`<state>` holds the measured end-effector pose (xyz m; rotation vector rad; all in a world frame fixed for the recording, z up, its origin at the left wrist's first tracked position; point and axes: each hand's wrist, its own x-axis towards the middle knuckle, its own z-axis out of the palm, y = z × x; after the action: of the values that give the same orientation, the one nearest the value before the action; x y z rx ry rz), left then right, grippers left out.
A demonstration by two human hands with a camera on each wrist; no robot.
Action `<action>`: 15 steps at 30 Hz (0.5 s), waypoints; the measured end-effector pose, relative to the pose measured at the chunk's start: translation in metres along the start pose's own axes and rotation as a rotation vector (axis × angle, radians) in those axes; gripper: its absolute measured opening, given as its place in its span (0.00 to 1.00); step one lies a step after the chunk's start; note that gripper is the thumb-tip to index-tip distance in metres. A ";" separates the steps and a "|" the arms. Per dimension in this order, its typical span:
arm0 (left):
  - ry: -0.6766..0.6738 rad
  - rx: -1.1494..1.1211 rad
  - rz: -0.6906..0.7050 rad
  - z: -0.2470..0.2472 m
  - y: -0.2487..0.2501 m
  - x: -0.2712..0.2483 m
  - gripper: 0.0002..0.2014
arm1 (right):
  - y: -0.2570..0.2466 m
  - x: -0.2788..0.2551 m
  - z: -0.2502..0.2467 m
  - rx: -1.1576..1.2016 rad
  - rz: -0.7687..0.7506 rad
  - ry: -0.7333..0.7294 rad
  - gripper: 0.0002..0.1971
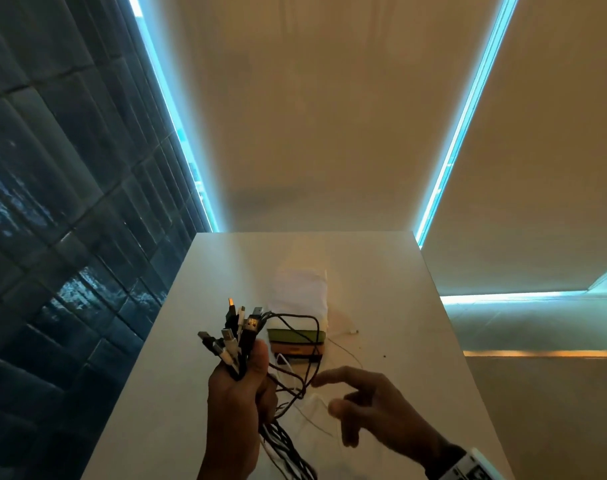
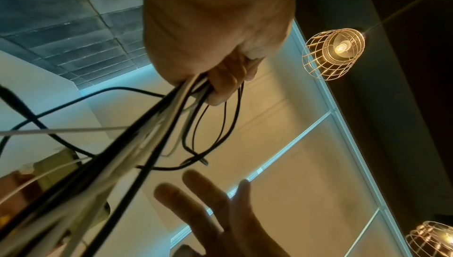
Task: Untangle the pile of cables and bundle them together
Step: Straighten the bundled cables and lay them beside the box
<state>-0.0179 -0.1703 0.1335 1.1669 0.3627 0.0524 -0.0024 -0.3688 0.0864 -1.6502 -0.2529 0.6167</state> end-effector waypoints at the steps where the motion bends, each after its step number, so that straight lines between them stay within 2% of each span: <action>1: -0.011 -0.003 -0.003 0.002 -0.001 0.000 0.17 | -0.002 -0.001 0.007 -0.002 0.004 -0.023 0.18; 3: -0.029 0.003 -0.010 0.006 -0.002 0.000 0.18 | -0.003 -0.001 0.020 0.018 -0.021 -0.028 0.18; 7: -0.059 0.020 -0.023 0.007 -0.001 -0.001 0.16 | 0.001 -0.005 0.027 0.194 -0.042 0.053 0.03; 10: -0.057 0.055 -0.021 0.004 0.002 -0.002 0.14 | 0.010 -0.023 0.008 0.223 -0.072 0.170 0.02; 12: -0.040 0.029 -0.015 -0.001 0.004 -0.001 0.10 | 0.016 -0.045 -0.012 0.173 -0.085 0.319 0.14; 14: -0.031 0.008 -0.018 -0.008 0.006 0.001 0.15 | 0.027 -0.073 -0.037 0.199 -0.013 0.603 0.31; 15: -0.024 0.000 -0.019 -0.012 0.007 0.003 0.16 | 0.035 -0.090 -0.052 0.241 0.014 0.762 0.33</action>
<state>-0.0177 -0.1566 0.1349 1.1625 0.3528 0.0216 -0.0567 -0.4640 0.0781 -1.5360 0.3740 -0.0047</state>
